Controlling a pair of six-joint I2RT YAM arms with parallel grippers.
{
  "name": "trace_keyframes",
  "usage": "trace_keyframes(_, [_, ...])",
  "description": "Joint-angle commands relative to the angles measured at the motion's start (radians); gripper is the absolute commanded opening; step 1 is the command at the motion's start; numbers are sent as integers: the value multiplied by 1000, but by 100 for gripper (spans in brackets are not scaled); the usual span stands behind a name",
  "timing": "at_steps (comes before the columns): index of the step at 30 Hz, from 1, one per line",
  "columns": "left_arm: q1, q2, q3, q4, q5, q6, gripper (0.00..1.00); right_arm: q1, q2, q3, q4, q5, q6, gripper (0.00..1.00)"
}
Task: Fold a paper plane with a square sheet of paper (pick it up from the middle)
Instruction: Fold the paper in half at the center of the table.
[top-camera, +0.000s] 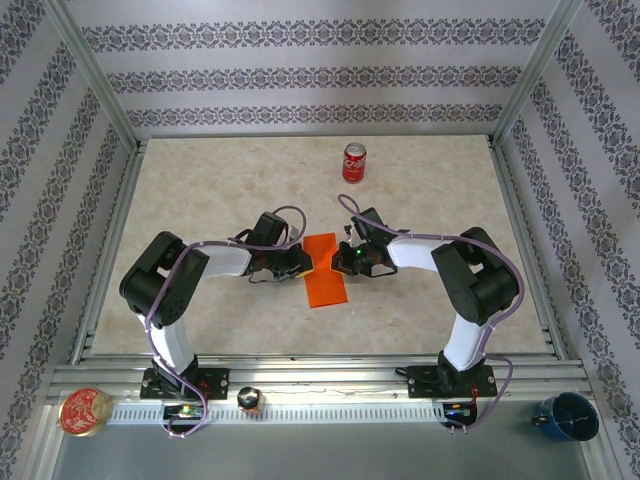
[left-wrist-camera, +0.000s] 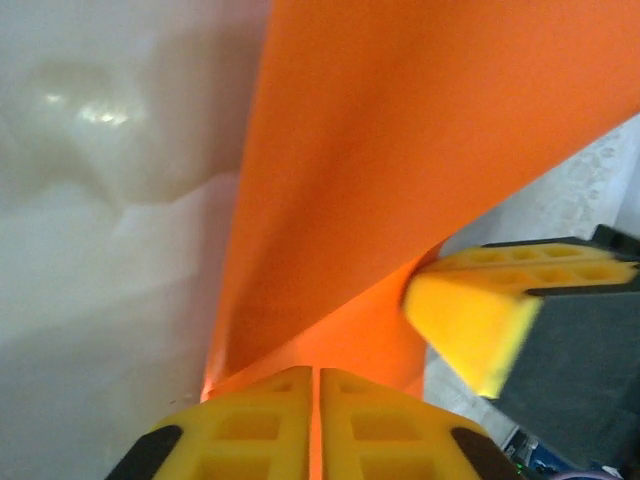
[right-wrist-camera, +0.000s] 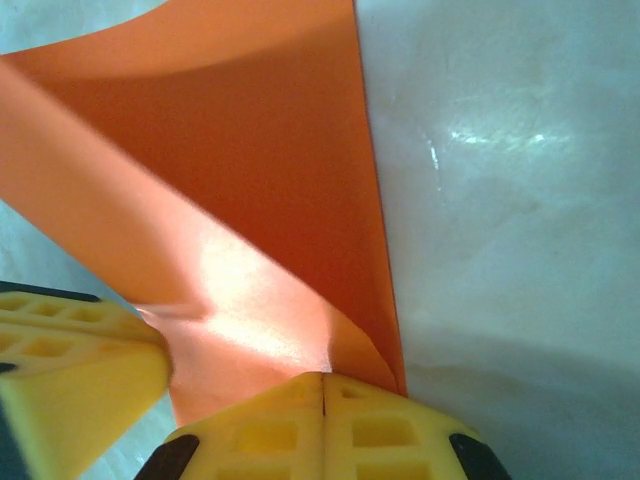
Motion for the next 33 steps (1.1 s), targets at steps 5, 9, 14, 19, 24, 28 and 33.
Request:
trace_keyframes(5, [47,44,76,-35,10,38,0,-2,47,-53,-157,96,-18,0])
trace_keyframes(9, [54,89,81,-42,8,54,0,-2,47,-56,-155,97,-19,0])
trace_keyframes(14, [58,120,49,-63,-36,71,0,-2,56,-60,-150,95,-19,0])
trace_keyframes(19, [59,101,53,-88,-42,68,0,-2,55,-57,-157,97,-26,0])
trace_keyframes(24, [61,68,148,-158,-41,98,0,-2,55,-53,-161,97,-32,0])
trace_keyframes(28, [75,89,201,-151,-14,104,0,-2,56,-50,-163,93,-34,0])
trace_keyframes(33, [104,163,225,-140,13,99,0,-4,62,-52,-164,85,-39,0])
